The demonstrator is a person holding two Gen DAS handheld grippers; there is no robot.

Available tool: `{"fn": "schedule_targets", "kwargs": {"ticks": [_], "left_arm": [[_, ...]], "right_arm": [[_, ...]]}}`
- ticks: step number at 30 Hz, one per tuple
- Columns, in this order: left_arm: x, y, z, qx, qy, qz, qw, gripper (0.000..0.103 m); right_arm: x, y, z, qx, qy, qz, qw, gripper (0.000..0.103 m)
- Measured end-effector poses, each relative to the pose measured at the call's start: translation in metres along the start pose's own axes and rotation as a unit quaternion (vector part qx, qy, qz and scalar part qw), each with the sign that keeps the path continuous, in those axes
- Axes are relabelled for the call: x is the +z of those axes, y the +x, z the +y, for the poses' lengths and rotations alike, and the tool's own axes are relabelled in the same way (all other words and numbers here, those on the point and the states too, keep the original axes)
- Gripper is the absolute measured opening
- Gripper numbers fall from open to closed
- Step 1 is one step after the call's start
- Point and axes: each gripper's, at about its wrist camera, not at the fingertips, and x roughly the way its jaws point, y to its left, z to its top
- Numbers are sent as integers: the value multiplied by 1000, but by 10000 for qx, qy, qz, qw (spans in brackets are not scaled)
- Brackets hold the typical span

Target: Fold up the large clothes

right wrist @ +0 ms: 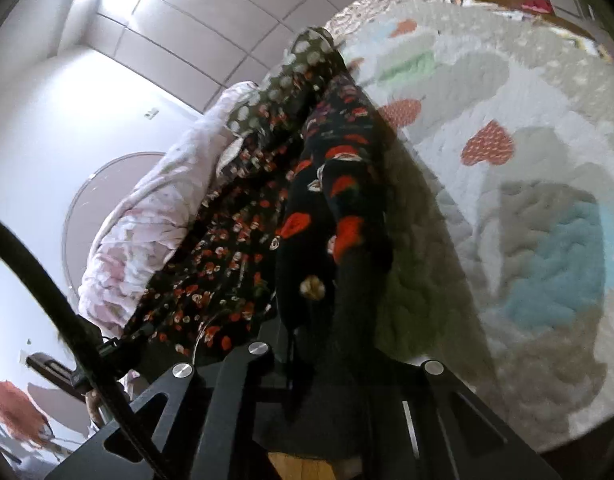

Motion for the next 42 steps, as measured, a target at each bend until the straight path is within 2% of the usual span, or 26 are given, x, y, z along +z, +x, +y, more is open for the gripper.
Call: {"fn": "schedule_targets", "kwargs": {"ticks": [4,9,15,17,21,23,27,30,33,35,37,39,42], "left_arm": [[-28,-19,13,-101,-228,-8,9997,6],[-46,-17,35,-40,-521,119,9986,6],[-25,-16,28,-23,-367,-10,9993,6],[-9,-14,21,-40,-330,-68,9994,6],[43,-2,-1,-60,-152,-240,9996,6],[78,10,-16,99,24,-391,9992,6],[148,46,-25,248,-12,-487,9985,6],[206,90,-26,673,-11,-516,9964,6],[254,145,-16,1174,165,-413,9921,7],[276,180,-5,1472,214,-156,9888,8],[287,210,6,1577,121,115,9873,8],[288,225,14,1550,18,257,9876,8],[294,233,27,1113,-217,296,9931,9]], "right_arm": [[-26,-17,-2,115,8,206,9997,10],[-58,-13,-13,137,64,674,9976,10],[-39,-2,4,208,-241,788,9964,10],[-23,3,17,254,-429,792,9956,10],[20,14,40,373,-654,617,9953,10],[52,23,52,396,-738,439,9955,10],[121,52,69,352,-764,170,9963,10],[174,84,72,248,-686,104,9973,10],[225,135,60,-172,-599,151,9979,11],[249,167,42,-512,-446,256,9974,13],[265,194,21,-811,-182,327,9960,13],[275,213,-4,-684,248,417,9965,13],[284,224,-31,-110,807,389,9959,15]]}}
